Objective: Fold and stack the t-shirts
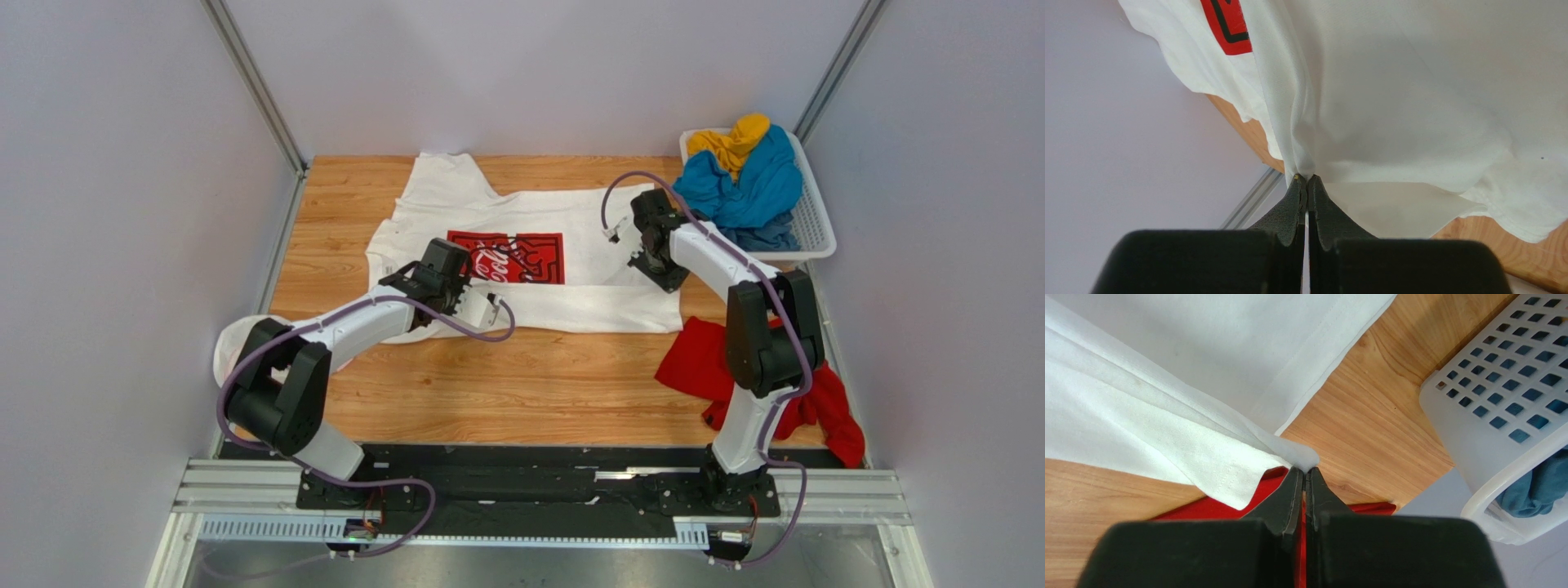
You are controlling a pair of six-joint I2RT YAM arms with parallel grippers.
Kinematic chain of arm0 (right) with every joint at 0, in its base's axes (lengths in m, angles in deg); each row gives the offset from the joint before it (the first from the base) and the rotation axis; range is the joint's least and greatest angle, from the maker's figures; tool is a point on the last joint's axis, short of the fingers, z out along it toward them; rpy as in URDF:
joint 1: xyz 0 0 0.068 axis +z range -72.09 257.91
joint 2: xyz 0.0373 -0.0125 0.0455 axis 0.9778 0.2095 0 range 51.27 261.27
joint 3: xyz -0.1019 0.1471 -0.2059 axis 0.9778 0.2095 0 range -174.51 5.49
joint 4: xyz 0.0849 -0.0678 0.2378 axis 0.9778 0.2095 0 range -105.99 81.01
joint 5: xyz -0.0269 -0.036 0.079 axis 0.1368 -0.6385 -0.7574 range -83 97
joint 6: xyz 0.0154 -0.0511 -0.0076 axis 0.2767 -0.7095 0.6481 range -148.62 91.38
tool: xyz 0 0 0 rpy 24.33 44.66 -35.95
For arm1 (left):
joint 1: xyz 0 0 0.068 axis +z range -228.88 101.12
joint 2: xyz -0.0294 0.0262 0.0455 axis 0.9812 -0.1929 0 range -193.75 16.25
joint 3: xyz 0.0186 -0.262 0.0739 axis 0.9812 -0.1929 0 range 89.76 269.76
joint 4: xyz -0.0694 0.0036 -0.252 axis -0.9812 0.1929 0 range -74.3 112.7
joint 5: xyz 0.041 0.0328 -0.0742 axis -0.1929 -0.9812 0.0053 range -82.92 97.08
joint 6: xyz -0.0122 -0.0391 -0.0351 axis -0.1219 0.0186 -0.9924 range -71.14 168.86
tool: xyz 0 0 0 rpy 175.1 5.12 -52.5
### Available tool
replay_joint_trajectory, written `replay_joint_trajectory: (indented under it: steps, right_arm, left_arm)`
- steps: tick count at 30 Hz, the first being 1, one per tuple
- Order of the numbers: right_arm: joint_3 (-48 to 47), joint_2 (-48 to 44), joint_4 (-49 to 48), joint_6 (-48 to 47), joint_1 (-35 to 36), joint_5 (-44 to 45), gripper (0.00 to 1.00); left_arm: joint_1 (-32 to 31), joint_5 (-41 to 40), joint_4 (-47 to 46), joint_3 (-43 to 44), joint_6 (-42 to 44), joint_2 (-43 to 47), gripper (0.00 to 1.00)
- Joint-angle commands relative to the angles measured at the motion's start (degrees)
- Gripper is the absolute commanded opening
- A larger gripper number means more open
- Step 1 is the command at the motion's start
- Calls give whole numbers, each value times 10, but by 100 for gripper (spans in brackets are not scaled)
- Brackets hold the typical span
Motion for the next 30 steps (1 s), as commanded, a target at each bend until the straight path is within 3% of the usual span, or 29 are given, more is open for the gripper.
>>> replay_joint_trajectory:
  steps: [1, 18, 30]
  right_arm:
    - [-33, 13, -28, -10, -2, 2, 0]
    - [-102, 86, -43, -16, -2, 15, 0]
    - [-124, 104, -44, -22, -9, 24, 0]
  left_arm:
    - [7, 15, -24, 28, 12, -12, 0]
    - [21, 10, -30, 38, 10, -43, 0]
    - [40, 11, -36, 90, 14, -95, 0]
